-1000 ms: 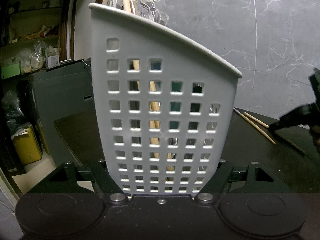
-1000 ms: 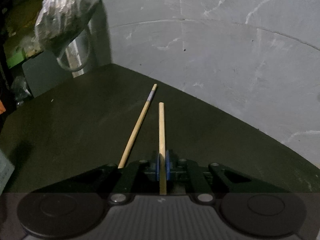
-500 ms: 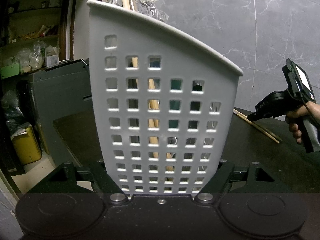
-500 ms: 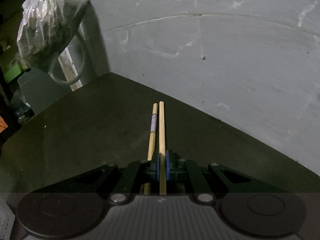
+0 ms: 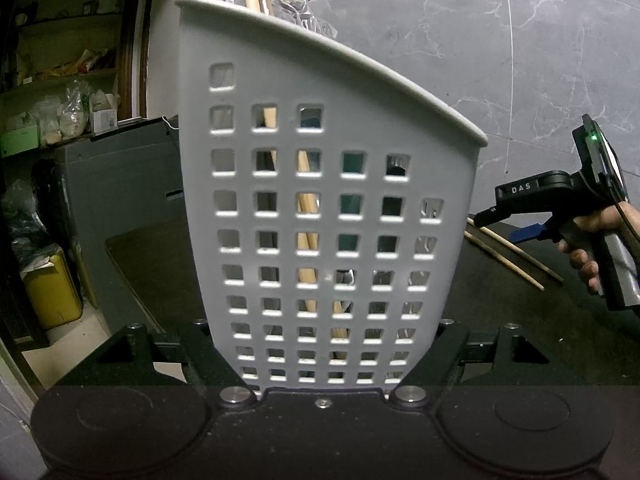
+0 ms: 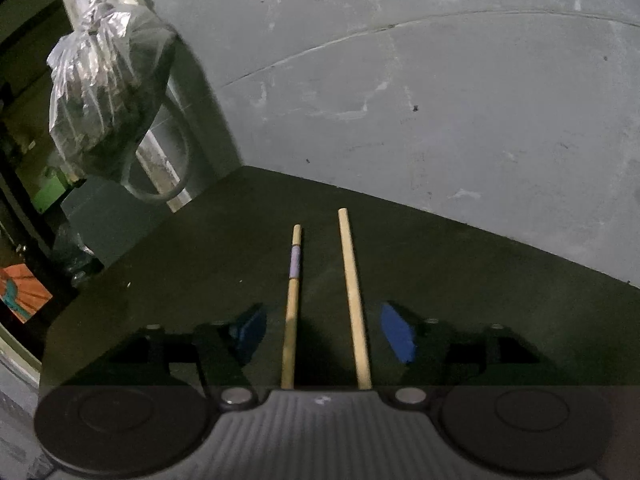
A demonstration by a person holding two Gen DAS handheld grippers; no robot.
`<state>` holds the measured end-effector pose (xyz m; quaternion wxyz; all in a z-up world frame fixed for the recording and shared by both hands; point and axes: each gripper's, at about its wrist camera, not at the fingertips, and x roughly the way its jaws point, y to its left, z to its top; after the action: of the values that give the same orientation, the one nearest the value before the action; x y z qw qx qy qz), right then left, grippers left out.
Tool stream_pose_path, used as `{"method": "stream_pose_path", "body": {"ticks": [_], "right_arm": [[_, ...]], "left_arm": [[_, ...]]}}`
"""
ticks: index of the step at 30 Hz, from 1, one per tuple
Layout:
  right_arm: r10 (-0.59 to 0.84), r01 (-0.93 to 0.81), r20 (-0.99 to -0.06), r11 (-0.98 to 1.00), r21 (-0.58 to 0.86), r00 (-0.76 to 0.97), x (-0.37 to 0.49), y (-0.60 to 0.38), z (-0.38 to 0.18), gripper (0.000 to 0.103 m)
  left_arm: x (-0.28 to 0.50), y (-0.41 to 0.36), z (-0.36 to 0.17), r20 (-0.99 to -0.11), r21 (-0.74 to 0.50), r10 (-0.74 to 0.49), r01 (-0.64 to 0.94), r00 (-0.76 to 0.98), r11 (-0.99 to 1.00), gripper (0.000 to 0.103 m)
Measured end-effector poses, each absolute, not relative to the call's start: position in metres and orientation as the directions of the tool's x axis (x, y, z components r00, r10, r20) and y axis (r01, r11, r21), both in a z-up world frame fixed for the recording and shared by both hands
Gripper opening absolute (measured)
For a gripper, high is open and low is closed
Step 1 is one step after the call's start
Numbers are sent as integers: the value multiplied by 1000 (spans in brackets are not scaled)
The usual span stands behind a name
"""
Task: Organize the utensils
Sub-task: 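Lift the chopsticks off the table with the right gripper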
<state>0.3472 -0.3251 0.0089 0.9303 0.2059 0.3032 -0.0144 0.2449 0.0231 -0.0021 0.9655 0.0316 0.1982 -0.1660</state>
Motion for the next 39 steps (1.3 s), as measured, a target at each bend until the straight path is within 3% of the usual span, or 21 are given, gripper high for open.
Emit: {"method": "stream_pose_path", "body": {"ticks": [4,8,9,10,11,13,16,39], "right_arm": [[118,127,-563,917,377,818,352,-314,10,84],[45,106,-587,969,221,808,356,-280,10,81],[-2,110,-594,983,145,805,357,-268,9,71],[-35,108,-594,990,87,804,355,-259,8,54],[-67,104,-589,994,28,805,354,-249,7,48],[-52,90,-592,995,34,804,352,-241,9,25],[-55,82,-600,997,17,798,348,-234,12,18],[132,-130,-630,990,49,765,263,-199,19,15]], "left_arm": [[246,23,-3,-397,-5,-306,332,865,943,78],[246,22,-3,-399,-3,-305,332,865,943,77],[246,22,-4,-399,-3,-306,332,865,943,77],[246,22,-4,-399,-3,-306,333,864,943,77],[246,21,-4,-399,-3,-306,332,864,943,77],[245,22,-4,-398,-3,-307,333,864,943,77],[246,22,-4,-398,-7,-310,335,863,942,77],[247,23,-4,-398,-3,-311,338,863,941,77]]}}
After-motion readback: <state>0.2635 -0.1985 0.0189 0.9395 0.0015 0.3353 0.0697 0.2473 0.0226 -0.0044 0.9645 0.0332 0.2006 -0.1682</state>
